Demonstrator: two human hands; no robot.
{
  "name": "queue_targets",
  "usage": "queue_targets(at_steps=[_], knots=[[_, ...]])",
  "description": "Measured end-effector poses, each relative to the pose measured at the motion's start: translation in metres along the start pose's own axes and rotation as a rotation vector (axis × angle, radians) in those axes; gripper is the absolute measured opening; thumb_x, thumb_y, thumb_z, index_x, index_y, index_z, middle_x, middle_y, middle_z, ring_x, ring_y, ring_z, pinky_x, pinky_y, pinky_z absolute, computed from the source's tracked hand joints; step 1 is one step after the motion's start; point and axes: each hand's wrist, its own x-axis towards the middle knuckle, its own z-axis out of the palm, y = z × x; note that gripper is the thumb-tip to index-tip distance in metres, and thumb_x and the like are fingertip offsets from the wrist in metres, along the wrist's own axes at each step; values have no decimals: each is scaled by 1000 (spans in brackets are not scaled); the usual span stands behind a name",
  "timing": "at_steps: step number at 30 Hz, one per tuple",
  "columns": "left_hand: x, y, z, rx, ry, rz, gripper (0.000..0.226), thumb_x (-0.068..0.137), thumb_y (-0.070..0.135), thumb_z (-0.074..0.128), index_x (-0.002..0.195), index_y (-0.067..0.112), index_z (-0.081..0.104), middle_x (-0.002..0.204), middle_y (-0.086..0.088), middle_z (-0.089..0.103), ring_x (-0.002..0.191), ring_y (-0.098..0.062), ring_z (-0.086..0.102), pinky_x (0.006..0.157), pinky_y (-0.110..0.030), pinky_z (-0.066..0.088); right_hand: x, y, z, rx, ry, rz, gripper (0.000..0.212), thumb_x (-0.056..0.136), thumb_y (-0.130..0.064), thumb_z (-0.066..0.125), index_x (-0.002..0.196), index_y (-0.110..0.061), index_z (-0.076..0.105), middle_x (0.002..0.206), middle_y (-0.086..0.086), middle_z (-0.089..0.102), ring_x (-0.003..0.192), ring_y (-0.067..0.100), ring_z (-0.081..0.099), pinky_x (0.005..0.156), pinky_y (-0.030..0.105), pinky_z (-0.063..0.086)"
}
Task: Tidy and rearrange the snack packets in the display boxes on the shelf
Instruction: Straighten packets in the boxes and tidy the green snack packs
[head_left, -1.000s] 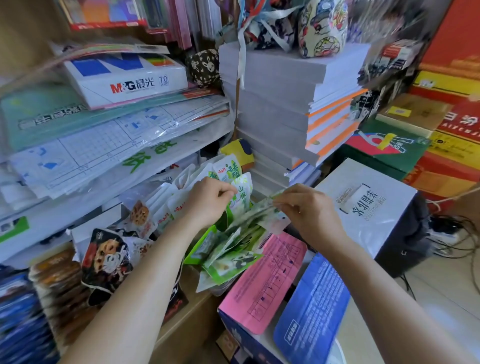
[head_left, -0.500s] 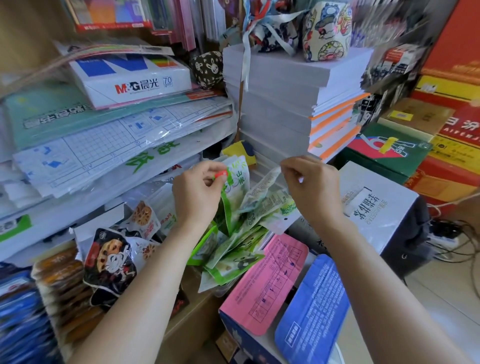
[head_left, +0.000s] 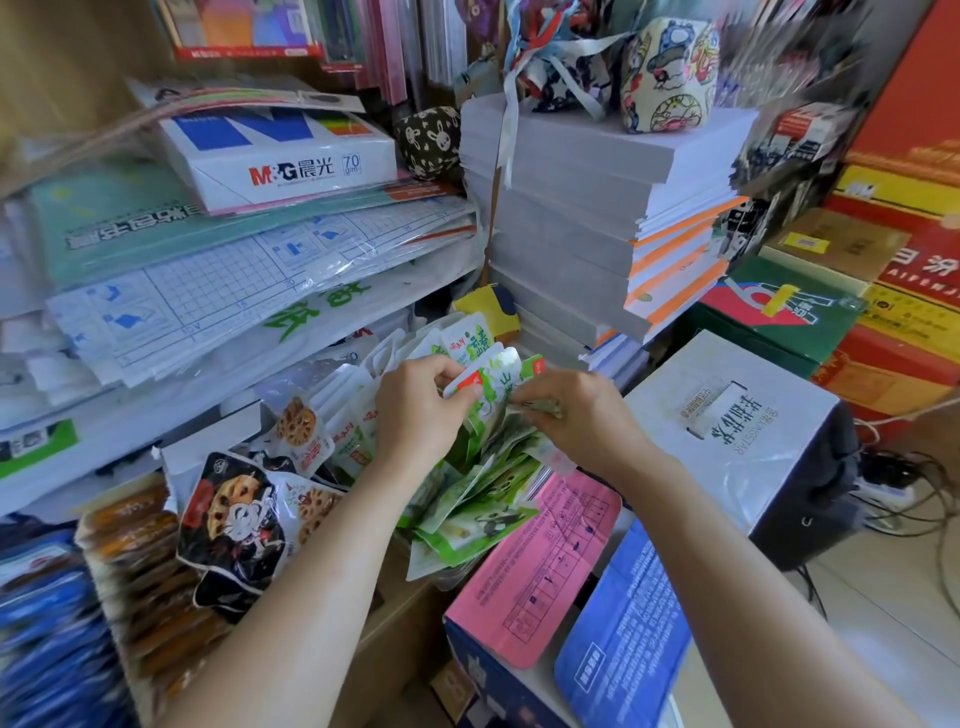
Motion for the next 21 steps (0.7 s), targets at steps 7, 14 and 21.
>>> queue_targets(at_steps=[7,14,21], knots=[[4,8,9,-255,13,-100,11,89,20,76,80,22,69,79,4,70,66,-20,74,57,-27,54,-4,-7,-12,306,145,217,26,87,0,70,110,-12,67,103,0,71,93,4,69,77,6,49],[2,25,11,-152,-245,18,23,72,25,79,91,36,73,81,17,74,80,-3,69,71,-21,53,3,-11,-17,650,5,179,54,86,25,38,122,-9,61,122,6,69,110,13,69,95,28,54],[7,8,13,47,-69,-12,28,84,31,77,75,6,68,65,1,69,58,-19,67,54,-33,53,-9,21,-46,335,93,343,46,82,0,63,121,-25,67,110,-15,66,105,7,63,87,21,50]])
